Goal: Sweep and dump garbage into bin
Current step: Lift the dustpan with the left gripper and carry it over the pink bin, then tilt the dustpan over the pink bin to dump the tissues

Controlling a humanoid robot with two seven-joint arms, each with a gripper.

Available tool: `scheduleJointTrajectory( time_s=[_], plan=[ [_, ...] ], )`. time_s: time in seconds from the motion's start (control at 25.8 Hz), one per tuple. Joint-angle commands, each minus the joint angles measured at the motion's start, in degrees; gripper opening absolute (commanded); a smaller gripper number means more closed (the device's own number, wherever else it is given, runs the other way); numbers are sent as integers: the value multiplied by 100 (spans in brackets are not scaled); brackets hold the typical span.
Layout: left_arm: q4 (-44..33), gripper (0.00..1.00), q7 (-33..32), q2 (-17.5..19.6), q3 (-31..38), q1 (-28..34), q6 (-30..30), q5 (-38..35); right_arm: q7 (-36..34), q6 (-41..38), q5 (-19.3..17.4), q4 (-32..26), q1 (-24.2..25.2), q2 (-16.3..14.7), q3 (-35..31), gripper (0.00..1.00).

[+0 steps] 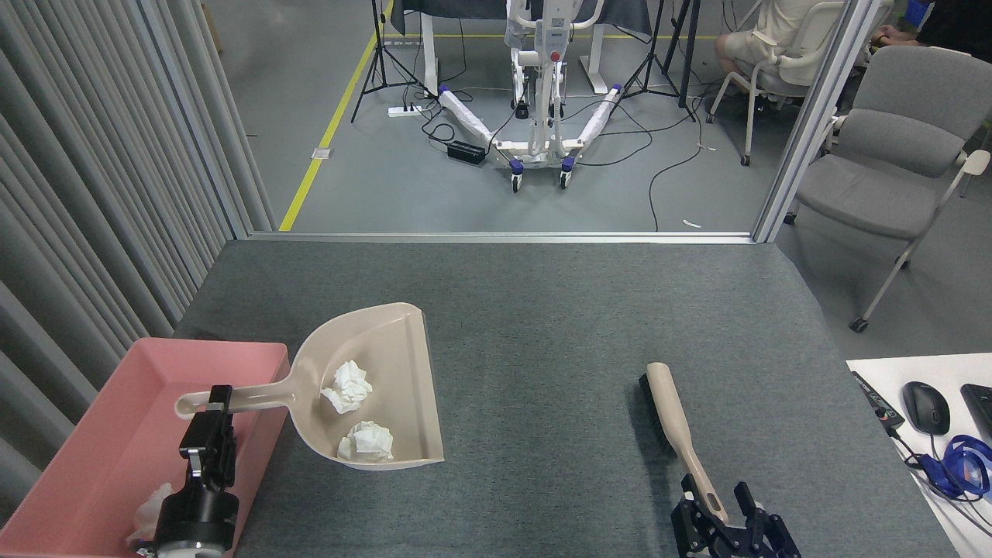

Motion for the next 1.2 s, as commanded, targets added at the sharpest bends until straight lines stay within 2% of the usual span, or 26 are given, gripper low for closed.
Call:
scheduleJointTrajectory(
  time_s=[0.0,0.27,0.43,0.78,1.16],
  plan=[
    [-28,0,-6,344,68,27,6,363,-127,-6,0,-64,0,-10,0,90],
    [-19,0,-50,1003,481,168,-3,952,-382,-6,9,-266,35,-19,0,92],
    [148,0,-190,1320,639,212,-21,952,-365,-6,9,-626,105,-1,-9,92],
    [509,0,-366,1715,1070,423,-135,1014,-338,-6,53,-1277,272,-80,-211,92],
    [1484,0,-542,2216,1087,432,-610,1330,-329,126,176,-1286,281,-72,-308,92]
  ],
)
